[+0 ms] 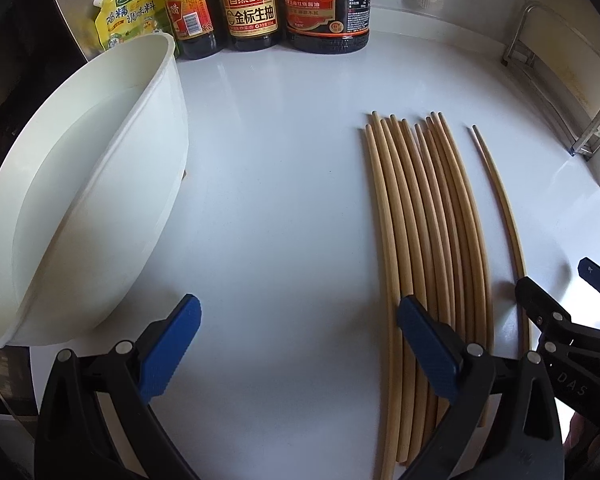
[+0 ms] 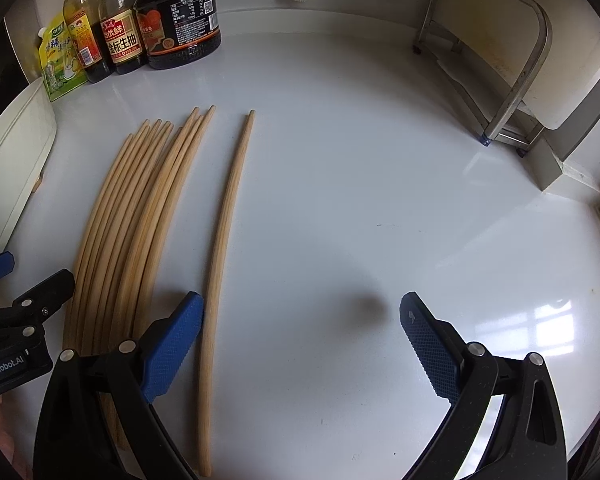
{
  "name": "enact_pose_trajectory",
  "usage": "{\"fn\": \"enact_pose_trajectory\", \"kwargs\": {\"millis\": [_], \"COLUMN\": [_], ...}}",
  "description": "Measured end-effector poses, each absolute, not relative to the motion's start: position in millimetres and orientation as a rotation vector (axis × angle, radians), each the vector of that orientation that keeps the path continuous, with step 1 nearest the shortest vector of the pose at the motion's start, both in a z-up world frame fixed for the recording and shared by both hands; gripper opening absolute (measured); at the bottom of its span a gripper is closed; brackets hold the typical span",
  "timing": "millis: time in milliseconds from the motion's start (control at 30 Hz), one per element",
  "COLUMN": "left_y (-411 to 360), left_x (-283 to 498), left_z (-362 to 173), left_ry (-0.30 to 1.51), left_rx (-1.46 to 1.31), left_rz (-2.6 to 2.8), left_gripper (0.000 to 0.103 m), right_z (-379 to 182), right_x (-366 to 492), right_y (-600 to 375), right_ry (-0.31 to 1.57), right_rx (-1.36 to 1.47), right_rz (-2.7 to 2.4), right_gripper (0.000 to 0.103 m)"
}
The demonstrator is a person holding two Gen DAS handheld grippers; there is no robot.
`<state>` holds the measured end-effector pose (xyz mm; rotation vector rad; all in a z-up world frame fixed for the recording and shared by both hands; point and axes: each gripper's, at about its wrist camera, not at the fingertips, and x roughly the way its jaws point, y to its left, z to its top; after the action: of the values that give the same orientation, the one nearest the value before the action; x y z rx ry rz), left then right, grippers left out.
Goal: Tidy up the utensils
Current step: 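Lower the right tool onto one wooden chopstick and close it while the left tool grasps another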
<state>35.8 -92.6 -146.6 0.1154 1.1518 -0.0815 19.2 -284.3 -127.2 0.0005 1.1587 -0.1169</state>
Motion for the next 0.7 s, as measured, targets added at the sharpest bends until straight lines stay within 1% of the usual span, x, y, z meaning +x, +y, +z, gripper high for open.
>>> {"fn": "enact_pose_trajectory", "kwargs": {"millis": [367,500,533,600,633,667,700], "left_y": [-92.9,-93.9,-94.6,-96.0,-96.9,-98.6,-100.8], "left_x": [41.1,40.4,39.3,36.6,35.3,34.6,34.4], "left_z": [-151.6,-151.2,-151.0,-149.4,-148.2,-147.2,-146.2], "left_ry": [1.163,1.146,1.142,1.135,1.134,1.133,1.134], "left_rx": [0.122,0.133,0.139,0.138,0.139,0.145,0.150], "left_rz": [-0.058,-0.043,-0.042,-0.057,-0.063,-0.070,-0.076], "left_gripper": [0.097,0.097,0.096,0.088,0.083,0.078,0.075], "right_z": [-128.4,-128.1,-127.6,-127.1,-126.8,-126.6,-126.5], "right_x": [15.6,14.5,15.3,15.4,15.6,15.4,15.0], "right_y": [-284.3,-279.5,-278.0,-275.0,-272.4,-269.7,-266.1], "right_ry": [1.137,1.127,1.127,1.125,1.124,1.122,1.121], "right_rx": [-0.028,-0.031,-0.030,-0.026,-0.030,-0.039,-0.049], "right_rz": [-0.122,-0.077,-0.066,-0.040,-0.030,-0.022,-0.015], "right_gripper": [0.093,0.079,0.077,0.065,0.063,0.058,0.054]}}
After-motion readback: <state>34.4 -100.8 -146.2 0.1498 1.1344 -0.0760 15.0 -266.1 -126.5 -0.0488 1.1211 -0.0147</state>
